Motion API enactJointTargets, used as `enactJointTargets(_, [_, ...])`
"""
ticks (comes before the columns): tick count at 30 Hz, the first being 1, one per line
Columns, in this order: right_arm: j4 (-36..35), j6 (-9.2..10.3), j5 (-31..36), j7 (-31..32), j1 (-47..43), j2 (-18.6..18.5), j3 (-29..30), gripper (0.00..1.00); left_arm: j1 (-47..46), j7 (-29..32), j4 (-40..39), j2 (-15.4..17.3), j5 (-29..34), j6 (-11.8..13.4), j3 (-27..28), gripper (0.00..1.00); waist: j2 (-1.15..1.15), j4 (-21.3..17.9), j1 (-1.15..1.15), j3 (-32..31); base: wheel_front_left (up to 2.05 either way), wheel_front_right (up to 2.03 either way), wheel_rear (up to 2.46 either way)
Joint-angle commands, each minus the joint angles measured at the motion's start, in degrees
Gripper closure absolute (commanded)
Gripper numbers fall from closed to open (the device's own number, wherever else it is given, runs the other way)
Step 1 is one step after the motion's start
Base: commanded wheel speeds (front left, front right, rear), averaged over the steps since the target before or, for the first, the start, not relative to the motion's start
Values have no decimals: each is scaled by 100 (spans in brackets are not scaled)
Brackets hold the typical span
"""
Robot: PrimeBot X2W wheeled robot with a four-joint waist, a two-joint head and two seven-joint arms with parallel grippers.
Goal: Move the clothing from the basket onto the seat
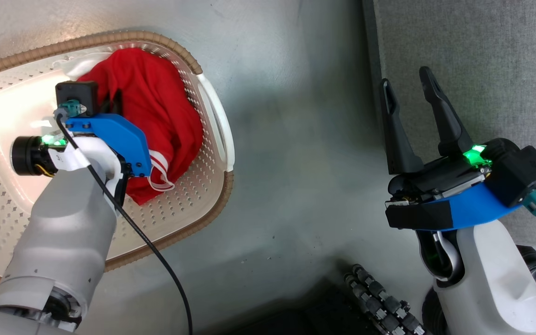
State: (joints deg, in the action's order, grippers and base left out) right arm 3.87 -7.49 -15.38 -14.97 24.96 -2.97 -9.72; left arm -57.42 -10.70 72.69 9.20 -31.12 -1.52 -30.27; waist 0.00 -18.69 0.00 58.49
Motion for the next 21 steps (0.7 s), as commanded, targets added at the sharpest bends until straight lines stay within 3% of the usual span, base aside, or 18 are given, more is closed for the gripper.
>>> enactJointTargets(1, [-11,-1,-40,-29,-10,15,-7,0,-67,-4,17,52,2,-5,-11,100,0,-4,0,-2,0,0,0])
enactJointTargets(21, [-30,-1,-118,-27,255,15,-125,0,-45,-213,86,291,-133,-247,-51,100,0,-94,0,-218,0,0,0])
